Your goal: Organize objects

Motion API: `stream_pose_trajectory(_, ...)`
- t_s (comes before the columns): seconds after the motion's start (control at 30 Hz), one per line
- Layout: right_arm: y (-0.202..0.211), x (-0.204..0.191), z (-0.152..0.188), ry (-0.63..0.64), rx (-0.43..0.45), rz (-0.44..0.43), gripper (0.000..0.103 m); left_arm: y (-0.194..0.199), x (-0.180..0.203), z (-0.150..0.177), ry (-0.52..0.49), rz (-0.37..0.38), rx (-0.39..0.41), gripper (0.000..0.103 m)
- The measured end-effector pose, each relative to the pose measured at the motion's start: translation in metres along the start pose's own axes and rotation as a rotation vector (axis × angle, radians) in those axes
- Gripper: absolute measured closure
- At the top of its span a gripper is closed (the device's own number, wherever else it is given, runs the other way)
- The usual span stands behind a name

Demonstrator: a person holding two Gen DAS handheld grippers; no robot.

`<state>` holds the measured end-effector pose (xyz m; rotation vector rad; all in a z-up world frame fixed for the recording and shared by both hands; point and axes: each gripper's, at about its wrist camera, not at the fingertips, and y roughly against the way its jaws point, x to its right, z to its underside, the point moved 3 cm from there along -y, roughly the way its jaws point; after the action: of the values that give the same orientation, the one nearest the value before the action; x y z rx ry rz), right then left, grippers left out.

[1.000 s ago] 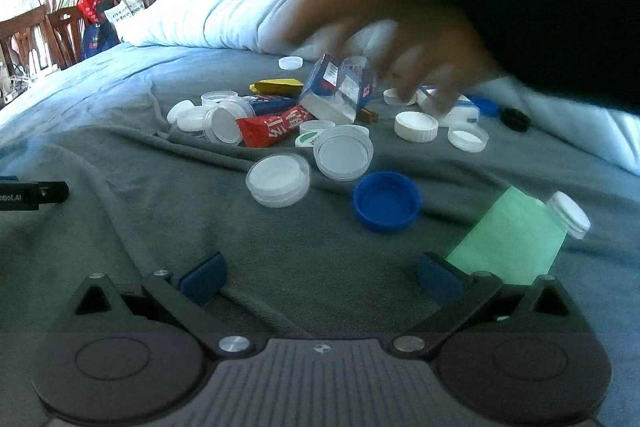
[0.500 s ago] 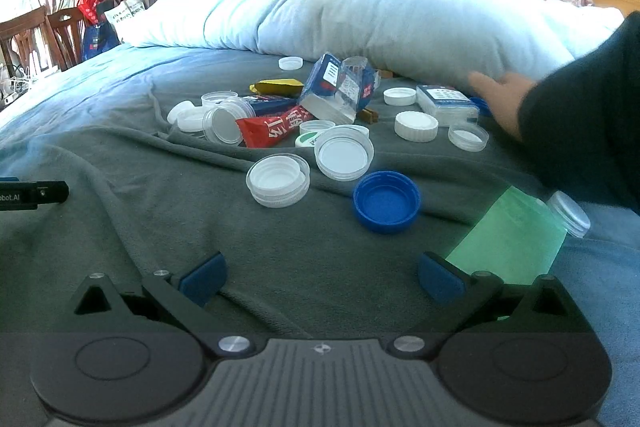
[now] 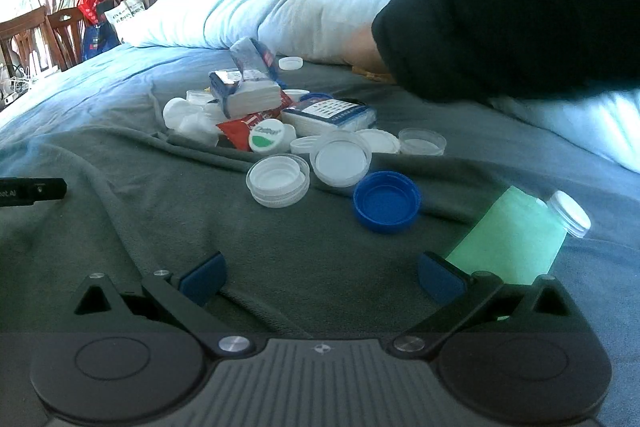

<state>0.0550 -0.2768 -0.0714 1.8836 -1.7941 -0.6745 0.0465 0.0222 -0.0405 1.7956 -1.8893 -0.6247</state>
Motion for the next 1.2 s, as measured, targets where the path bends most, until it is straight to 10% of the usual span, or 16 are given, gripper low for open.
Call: stream_pose_trajectory(1.2, 0.0, 0.0, 0.0, 0.0, -0.001, 0.0, 0.0, 0.001, -0.013, 0.001, 0.094, 0.079, 0.035, 0.0)
